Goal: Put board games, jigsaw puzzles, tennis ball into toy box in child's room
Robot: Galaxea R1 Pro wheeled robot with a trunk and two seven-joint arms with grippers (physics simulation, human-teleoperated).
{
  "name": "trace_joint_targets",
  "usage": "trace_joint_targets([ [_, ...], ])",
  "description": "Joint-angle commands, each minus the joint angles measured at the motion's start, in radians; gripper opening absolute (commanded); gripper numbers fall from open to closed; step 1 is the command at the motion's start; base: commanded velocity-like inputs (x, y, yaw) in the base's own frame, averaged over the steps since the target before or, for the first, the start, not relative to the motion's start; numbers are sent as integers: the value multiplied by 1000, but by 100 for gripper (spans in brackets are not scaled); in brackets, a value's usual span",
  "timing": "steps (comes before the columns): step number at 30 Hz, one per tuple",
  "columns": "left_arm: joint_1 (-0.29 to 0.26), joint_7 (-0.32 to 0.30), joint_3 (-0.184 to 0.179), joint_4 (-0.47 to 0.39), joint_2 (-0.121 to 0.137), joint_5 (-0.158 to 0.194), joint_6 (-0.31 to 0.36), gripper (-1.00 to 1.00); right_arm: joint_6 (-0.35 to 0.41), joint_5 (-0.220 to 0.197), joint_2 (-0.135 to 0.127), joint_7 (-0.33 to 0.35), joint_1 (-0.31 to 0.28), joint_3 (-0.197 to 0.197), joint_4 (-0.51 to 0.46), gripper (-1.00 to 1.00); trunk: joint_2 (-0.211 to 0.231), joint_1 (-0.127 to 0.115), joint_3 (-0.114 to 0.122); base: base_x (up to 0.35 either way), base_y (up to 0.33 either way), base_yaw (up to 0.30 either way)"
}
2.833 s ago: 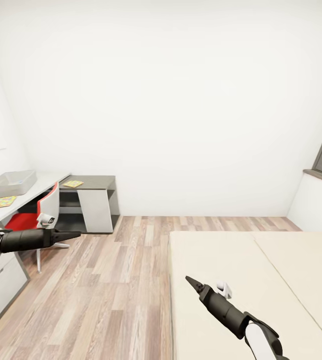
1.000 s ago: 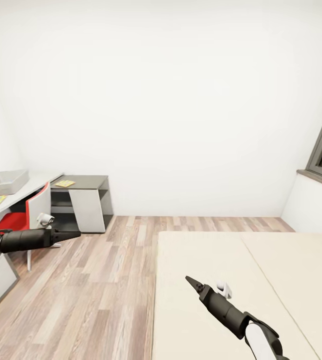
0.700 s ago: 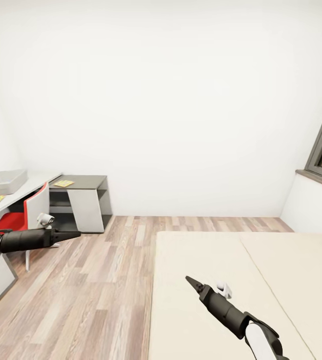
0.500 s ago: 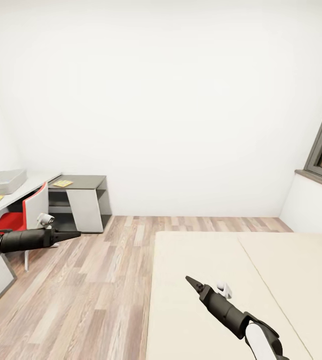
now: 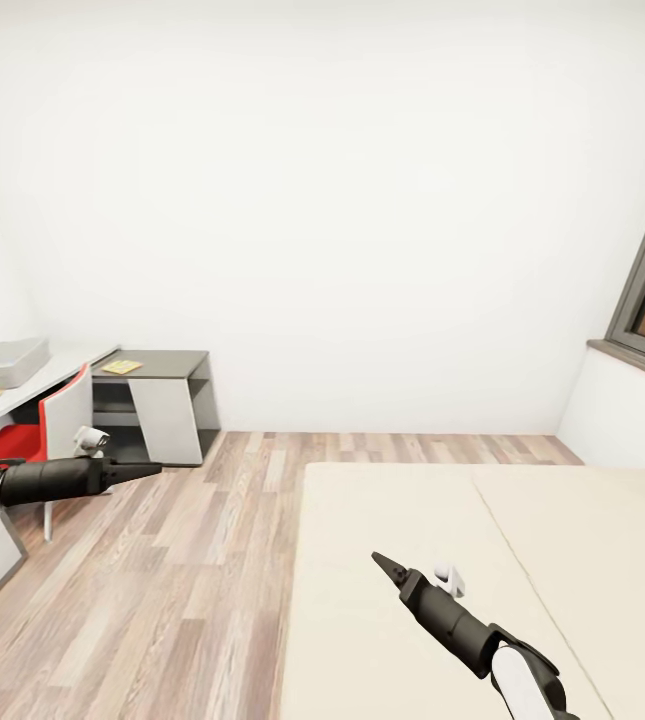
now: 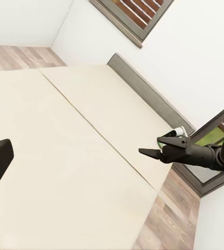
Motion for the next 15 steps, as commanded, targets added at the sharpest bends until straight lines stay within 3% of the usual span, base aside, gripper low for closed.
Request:
trace_joint_targets([
  [1, 0, -4, 0, 0, 0, 0, 11, 100, 6, -4, 1, 1, 0, -2, 0, 100, -1, 1, -1, 0, -97, 0],
  [15, 0, -4, 0, 0, 0, -1, 11, 100, 6, -4, -1, 1, 0, -2, 0, 100, -1, 1, -1, 0, -97, 0],
])
